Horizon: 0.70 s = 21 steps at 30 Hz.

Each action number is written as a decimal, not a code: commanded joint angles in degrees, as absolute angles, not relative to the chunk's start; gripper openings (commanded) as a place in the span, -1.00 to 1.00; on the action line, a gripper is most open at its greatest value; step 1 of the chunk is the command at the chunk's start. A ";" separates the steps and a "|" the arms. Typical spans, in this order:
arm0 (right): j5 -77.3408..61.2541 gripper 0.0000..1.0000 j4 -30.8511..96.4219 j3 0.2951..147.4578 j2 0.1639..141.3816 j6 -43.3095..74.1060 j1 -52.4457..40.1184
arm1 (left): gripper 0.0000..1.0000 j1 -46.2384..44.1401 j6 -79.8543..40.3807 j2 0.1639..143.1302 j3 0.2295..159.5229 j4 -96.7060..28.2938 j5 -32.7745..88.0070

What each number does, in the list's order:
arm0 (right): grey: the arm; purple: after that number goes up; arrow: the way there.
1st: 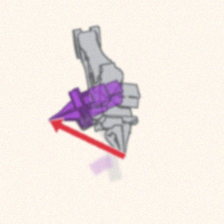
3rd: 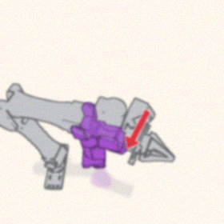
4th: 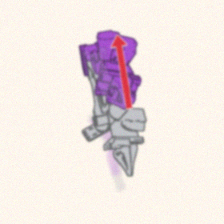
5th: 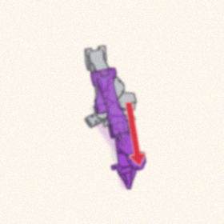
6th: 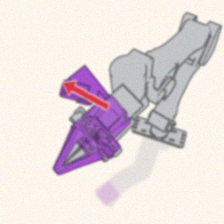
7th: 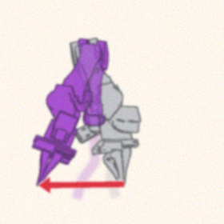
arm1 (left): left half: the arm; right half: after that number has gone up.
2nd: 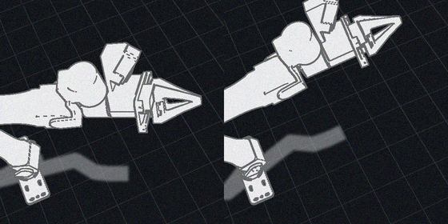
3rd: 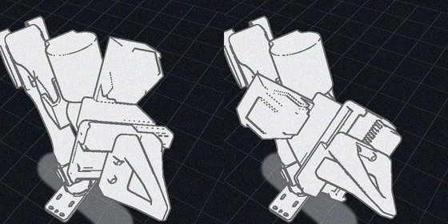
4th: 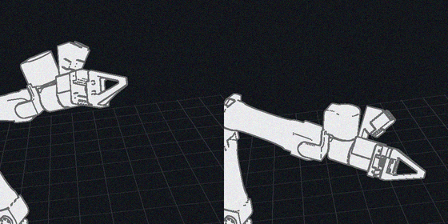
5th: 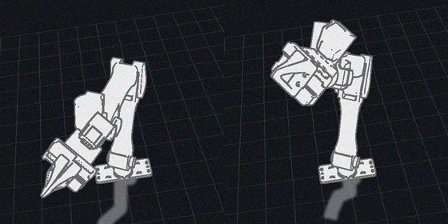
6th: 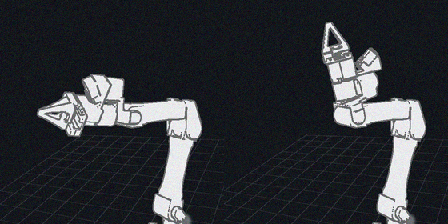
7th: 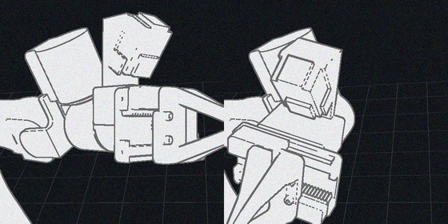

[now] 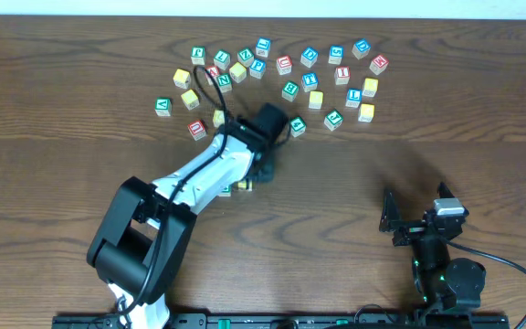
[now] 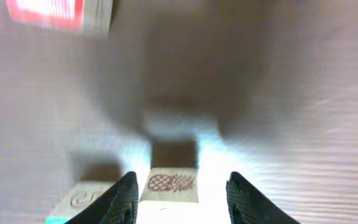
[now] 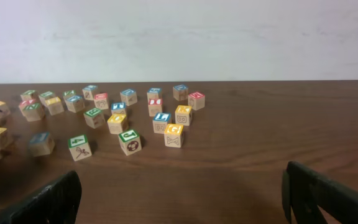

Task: Spell out ROBOT
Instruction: 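Move the left gripper to the cluster above the green B block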

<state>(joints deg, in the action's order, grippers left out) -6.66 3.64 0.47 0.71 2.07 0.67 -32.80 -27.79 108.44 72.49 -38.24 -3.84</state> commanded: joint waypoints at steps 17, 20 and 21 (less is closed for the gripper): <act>-6.59 0.98 3.84 0.32 0.38 1.21 0.43 | 0.01 -27.53 -14.24 111.00 106.41 -43.75 -1.32; -6.59 0.99 3.84 0.32 0.38 1.21 0.43 | 0.01 -26.30 -12.34 114.61 110.67 -43.42 1.61; -6.59 0.98 3.84 0.32 0.38 1.21 0.43 | 0.01 -26.24 -11.70 115.90 112.05 -43.22 1.52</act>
